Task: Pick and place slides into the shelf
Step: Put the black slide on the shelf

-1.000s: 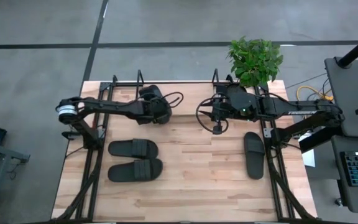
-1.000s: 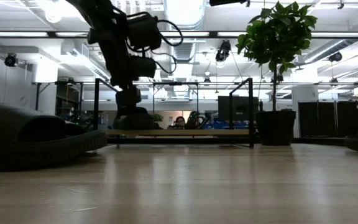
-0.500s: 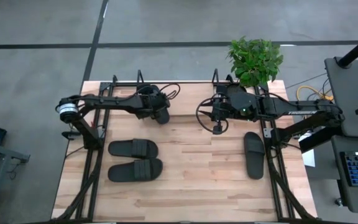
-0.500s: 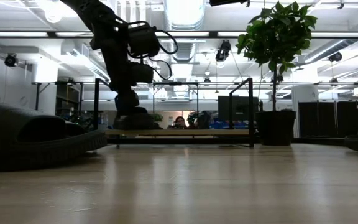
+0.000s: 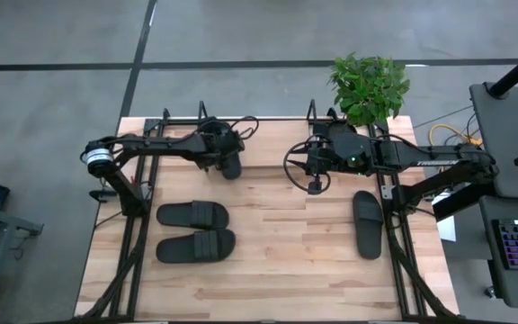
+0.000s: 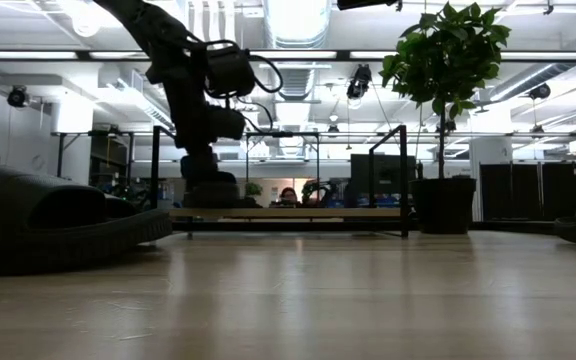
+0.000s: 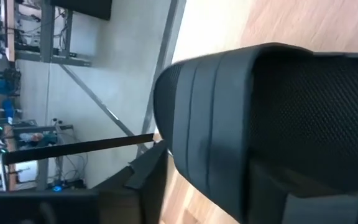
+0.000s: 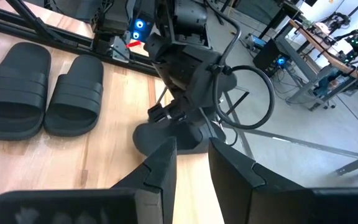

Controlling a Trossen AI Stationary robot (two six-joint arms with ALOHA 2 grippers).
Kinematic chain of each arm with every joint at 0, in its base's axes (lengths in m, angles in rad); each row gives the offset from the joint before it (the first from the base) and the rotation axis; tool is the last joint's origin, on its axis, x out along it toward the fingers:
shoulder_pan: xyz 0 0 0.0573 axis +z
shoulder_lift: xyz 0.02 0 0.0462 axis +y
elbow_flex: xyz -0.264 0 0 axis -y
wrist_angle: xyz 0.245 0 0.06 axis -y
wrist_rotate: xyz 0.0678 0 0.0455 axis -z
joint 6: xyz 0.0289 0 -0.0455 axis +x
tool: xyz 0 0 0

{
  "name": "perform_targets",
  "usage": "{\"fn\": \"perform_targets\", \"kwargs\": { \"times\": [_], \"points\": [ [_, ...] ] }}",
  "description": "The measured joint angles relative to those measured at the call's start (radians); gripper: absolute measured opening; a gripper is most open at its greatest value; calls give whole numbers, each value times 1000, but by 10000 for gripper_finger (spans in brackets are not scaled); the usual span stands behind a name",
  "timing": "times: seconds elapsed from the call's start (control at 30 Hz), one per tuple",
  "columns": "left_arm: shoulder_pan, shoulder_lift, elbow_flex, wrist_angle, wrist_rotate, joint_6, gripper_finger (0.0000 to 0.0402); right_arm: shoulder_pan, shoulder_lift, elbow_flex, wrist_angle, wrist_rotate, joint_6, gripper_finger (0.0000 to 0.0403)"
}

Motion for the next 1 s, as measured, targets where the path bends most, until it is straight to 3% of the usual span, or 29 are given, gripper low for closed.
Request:
{"fn": "perform_targets", "kwargs": {
  "times": [0.4,1.0],
  "points": [
    [6,0,-25,12,10,92,9,0,0,-1,-4,0,0,84],
    [6,0,-35,68,-100,146,1,0,0,-2,-22,0,4,84]
  ]
}}
